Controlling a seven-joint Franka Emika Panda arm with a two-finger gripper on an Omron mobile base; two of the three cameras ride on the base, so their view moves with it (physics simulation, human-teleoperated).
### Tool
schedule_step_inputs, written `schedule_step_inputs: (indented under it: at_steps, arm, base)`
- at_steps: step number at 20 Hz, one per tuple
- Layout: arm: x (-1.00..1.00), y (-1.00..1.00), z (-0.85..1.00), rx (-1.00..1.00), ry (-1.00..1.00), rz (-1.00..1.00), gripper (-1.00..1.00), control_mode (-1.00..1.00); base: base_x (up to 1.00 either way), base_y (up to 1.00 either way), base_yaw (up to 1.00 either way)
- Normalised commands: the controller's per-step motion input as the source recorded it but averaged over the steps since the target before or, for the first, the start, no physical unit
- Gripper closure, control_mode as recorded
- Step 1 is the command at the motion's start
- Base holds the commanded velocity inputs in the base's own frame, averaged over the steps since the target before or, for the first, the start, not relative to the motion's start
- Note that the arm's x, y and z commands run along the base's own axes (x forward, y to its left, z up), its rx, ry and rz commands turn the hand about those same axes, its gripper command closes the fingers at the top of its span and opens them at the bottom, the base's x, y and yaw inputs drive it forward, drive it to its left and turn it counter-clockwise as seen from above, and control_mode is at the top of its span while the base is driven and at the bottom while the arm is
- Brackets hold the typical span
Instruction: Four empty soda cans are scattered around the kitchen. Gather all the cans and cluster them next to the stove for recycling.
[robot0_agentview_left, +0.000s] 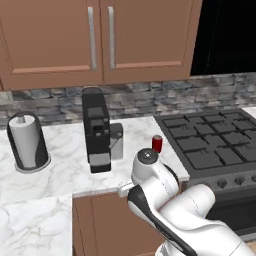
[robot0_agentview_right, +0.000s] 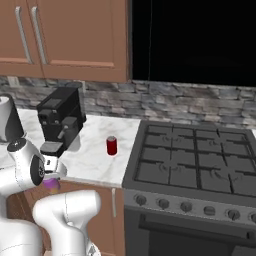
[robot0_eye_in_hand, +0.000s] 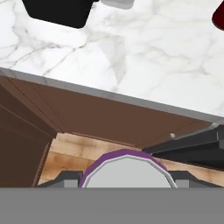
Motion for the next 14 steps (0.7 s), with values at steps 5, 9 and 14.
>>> schedule_step_inputs:
  at_steps: [5,9,14]
  arm:
    - [0.0,0.0,0.0,0.0,0.0,0.0,1.0,1.0]
    - [0.0,0.0,0.0,0.0,0.0,0.0,1.0,1.0]
    - [0.0,0.0,0.0,0.0,0.0,0.0,1.0,1.0]
  base:
    - [-0.01,-0.49,0.0]
    - [0.0,-0.49,0.0]
    - [0.0,-0.52,0.0]
